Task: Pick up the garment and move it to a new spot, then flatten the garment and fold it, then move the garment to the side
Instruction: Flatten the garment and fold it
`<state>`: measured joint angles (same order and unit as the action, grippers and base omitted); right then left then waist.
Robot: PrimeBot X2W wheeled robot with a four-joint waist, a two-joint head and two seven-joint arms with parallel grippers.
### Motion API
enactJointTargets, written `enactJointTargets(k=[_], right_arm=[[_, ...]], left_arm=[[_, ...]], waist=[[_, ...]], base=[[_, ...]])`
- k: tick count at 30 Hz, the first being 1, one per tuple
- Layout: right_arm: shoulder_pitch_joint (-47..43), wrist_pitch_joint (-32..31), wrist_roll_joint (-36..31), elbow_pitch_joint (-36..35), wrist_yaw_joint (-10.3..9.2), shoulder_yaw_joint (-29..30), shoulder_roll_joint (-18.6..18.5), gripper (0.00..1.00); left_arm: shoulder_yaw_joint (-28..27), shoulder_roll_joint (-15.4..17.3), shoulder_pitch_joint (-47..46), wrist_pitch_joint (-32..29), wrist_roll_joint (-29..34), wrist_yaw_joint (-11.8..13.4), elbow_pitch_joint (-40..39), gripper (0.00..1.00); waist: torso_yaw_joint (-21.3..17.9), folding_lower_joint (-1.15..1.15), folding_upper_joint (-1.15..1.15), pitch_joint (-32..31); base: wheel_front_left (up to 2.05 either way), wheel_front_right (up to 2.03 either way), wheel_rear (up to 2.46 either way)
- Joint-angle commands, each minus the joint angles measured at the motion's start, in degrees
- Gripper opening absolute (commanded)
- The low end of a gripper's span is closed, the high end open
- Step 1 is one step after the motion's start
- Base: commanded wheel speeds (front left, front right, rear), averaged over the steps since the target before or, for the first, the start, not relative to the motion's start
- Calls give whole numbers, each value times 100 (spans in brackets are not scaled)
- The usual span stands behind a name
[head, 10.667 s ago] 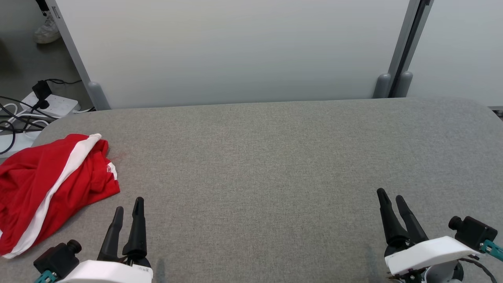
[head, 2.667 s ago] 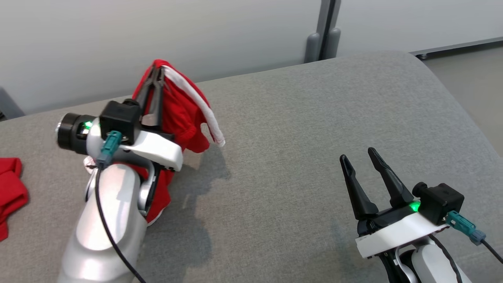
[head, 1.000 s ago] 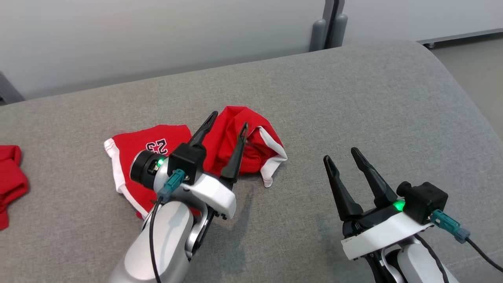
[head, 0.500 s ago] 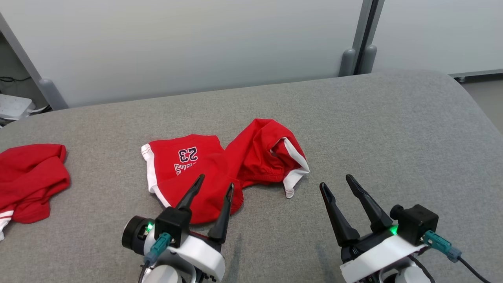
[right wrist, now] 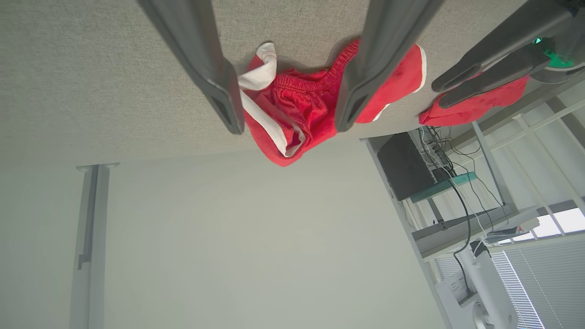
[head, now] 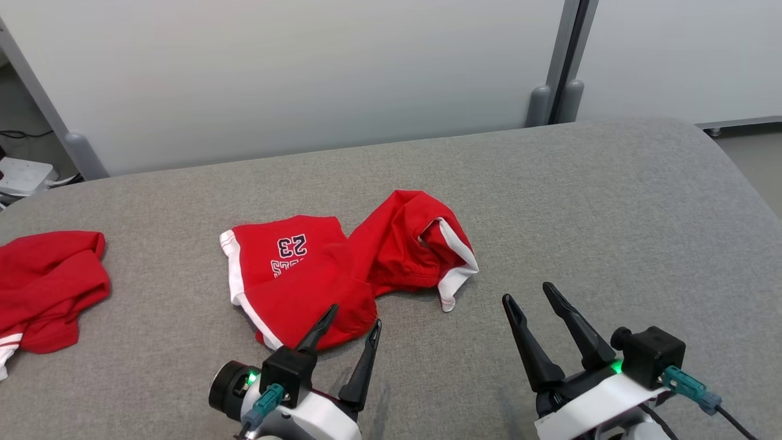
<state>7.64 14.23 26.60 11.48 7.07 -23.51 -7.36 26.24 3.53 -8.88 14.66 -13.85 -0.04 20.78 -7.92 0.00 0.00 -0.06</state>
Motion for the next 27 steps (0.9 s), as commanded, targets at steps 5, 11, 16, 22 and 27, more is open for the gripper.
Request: enactJointTargets(k=[5, 11, 16, 22, 27], right_arm=[[167, 77, 26, -182, 42, 22, -54, 100], [262, 77, 0, -265, 42, 93, -111, 100], [385, 77, -12, -349, 42, 108, -101, 100], [498, 77, -20, -420, 42, 105, -96, 100], [626, 77, -25, -490, 42, 147, -90, 100]], left_arm=[[-41, -44, -631, 34, -134, -94, 295, 100], [316, -62, -1212, 34, -295, -114, 845, 100], [751, -64, -1687, 34, -629, -57, 1180, 100], [1098, -64, -2139, 34, -815, 121, 1660, 100], [1244, -65, -2562, 34, -727, 417, 2194, 100]], waist=[[-163, 0, 0, 126], [-400, 0, 0, 386], [-599, 0, 0, 707], [-805, 0, 0, 1000], [-894, 0, 0, 1203]], base=[[0, 0, 0], [0, 0, 0], [0, 0, 0], [0, 0, 0], [0, 0, 0]])
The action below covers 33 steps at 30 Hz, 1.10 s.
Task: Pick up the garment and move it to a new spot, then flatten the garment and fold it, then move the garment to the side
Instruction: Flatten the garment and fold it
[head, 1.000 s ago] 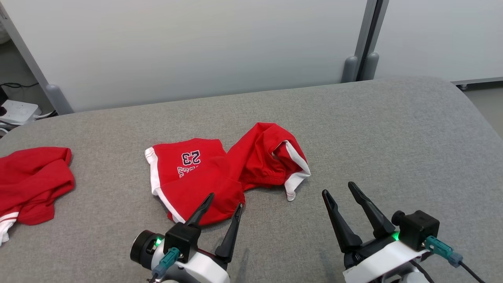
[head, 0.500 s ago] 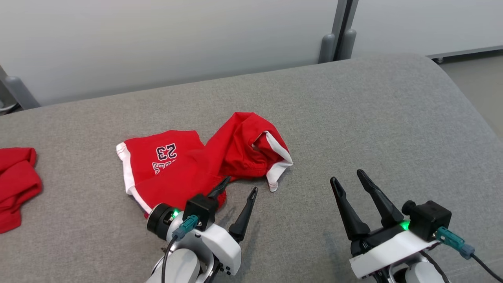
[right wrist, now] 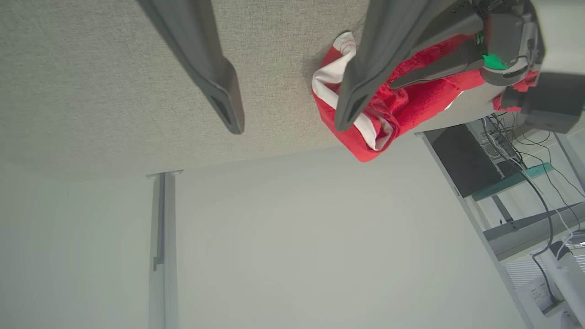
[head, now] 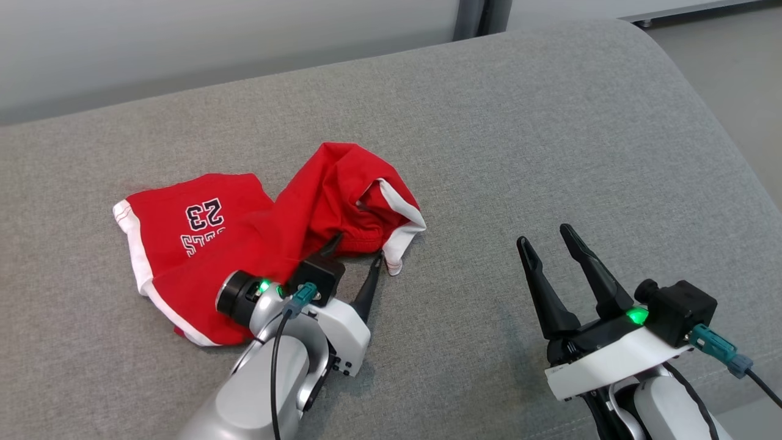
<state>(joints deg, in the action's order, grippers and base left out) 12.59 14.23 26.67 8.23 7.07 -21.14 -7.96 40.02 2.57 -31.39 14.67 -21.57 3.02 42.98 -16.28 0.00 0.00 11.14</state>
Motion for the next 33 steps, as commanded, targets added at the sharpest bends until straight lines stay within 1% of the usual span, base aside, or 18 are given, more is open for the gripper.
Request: enactJointTargets(k=[1, 3, 9, 14, 21, 22, 23, 24, 25, 33], right_arm=[[155, 77, -32, -173, 42, -81, -25, 100], [197, 77, -32, -183, 42, -74, -11, 100], [282, 77, -6, -226, 42, -89, 46, 100], [325, 77, 24, -258, 42, -100, 39, 100], [387, 77, 45, -270, 42, -108, 12, 100], [394, 77, 44, -273, 42, -108, 11, 100], [399, 77, 41, -277, 42, -104, 10, 100], [402, 77, 40, -280, 42, -98, 13, 100], [400, 77, 38, -279, 42, -95, 14, 100], [367, 77, 57, -224, 42, -121, 43, 100]], left_arm=[[-138, 32, -395, 33, 87, 224, 59, 100], [-114, 32, -512, 33, 117, 352, 237, 100], [86, 32, -786, 33, 55, 436, 696, 100], [203, 32, -993, 33, 58, 608, 872, 100], [264, 32, -1155, 33, 55, 678, 1030, 100], [261, 32, -1176, 33, 58, 679, 1018, 91], [247, 31, -1198, 33, 66, 672, 970, 61], [232, 31, -1210, 33, 86, 670, 923, 38], [214, 31, -1209, 33, 97, 653, 888, 0], [-106, 41, -1128, 33, 339, 609, 369, 0]], waist=[[-67, 0, 0, 110], [-92, 0, 0, 156], [-161, 0, 0, 282], [-212, 0, 0, 370], [-276, 0, 0, 420], [-281, 0, 0, 422], [-282, 0, 0, 424], [-281, 0, 0, 422], [-278, 0, 0, 417], [-229, 0, 0, 342]], base=[[0, 0, 0], [0, 0, 0], [0, 0, 0], [0, 0, 0], [0, 0, 0], [0, 0, 0], [0, 0, 0], [0, 0, 0], [0, 0, 0], [0, 0, 0]])
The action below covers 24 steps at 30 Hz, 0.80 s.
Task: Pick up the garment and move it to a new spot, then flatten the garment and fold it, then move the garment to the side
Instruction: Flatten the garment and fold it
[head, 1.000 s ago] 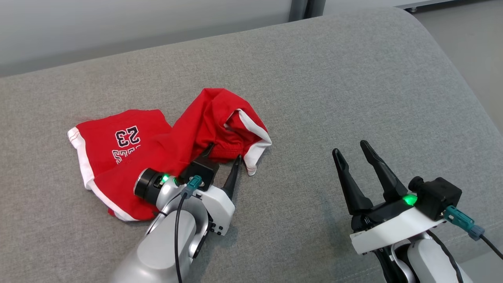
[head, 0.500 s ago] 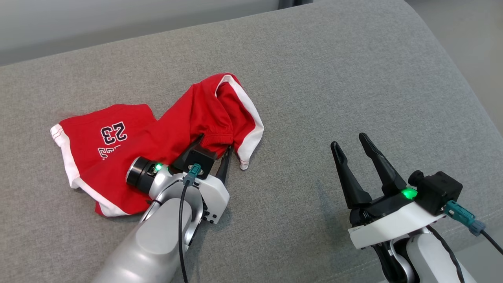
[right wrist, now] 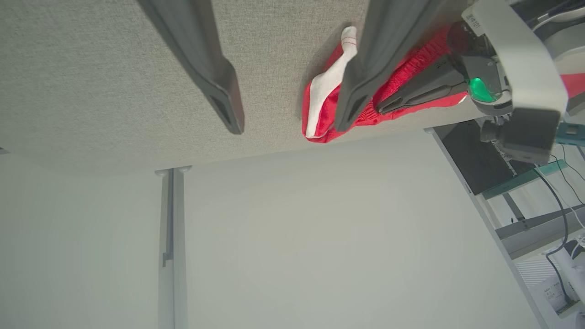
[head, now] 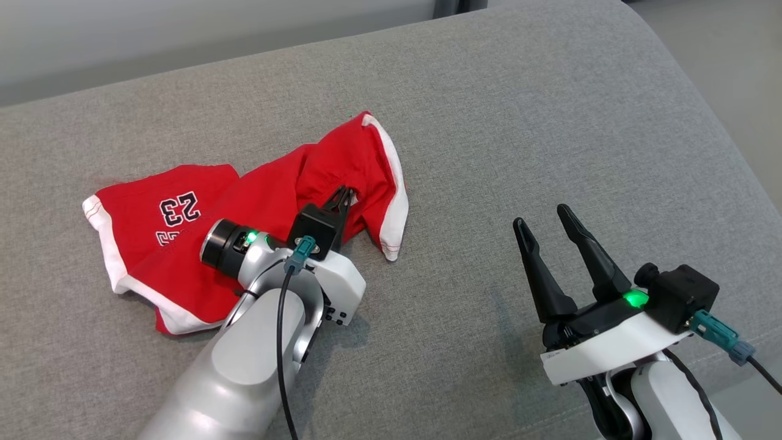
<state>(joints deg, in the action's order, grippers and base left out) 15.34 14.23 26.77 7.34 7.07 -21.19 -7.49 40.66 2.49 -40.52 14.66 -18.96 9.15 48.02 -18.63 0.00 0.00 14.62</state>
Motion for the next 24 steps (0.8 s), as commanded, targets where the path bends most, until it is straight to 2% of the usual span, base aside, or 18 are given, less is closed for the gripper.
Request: enactJointTargets(k=[1, 12, 24], right_arm=[[94, 77, 49, -132, 42, -120, -1, 100], [-36, 77, 55, -115, 42, -66, -46, 100], [-358, 77, 176, 115, 42, -268, -234, 100]], left_arm=[[-226, 55, -190, 34, 104, -21, -204, 0], [-917, 162, 155, 34, 330, -94, -917, 0], [-1573, 574, 1327, 21, -187, -415, -1341, 0]], waist=[[13, 0, 0, -18], [264, 0, 0, -240], [1025, 0, 0, -835]], base=[[0, 0, 0], [0, 0, 0], [0, 0, 0]])
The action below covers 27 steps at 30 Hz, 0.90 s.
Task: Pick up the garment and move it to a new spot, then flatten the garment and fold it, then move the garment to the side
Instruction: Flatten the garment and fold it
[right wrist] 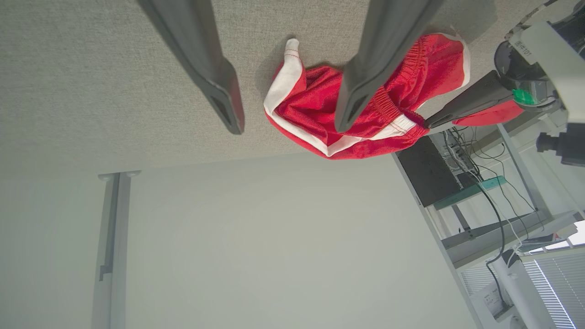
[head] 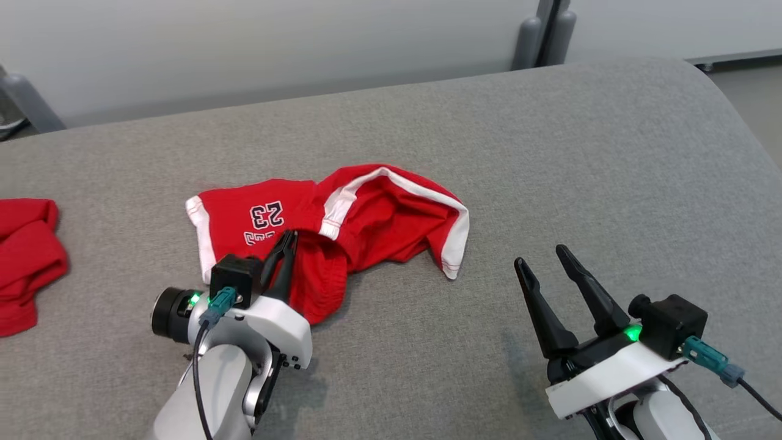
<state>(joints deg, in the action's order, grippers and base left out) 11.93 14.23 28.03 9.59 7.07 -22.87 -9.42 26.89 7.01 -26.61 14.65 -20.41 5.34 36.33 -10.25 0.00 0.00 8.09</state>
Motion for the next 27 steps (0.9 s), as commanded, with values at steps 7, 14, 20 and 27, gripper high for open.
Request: enactJointTargets(k=[7, 14, 20, 27], right_arm=[[-157, 77, 142, 52, 42, -267, -121, 100], [-171, 77, 221, 104, 42, -381, -161, 100], [-128, 77, 279, 152, 42, -473, -170, 100], [-92, 77, 315, 170, 42, -482, -150, 100]], left_arm=[[-308, 367, 394, -264, -291, -91, -387, 0], [-389, 537, 760, -572, -547, -149, -746, 0], [-322, 363, 765, -476, -702, -329, -823, 76], [-298, 252, 661, -415, -684, -188, -777, 100]], waist=[[433, 0, 0, -451], [468, 0, 0, -515], [418, 0, 0, -489], [374, 0, 0, -434]], base=[[0, 0, 0], [0, 0, 0], [0, 0, 0], [0, 0, 0]])
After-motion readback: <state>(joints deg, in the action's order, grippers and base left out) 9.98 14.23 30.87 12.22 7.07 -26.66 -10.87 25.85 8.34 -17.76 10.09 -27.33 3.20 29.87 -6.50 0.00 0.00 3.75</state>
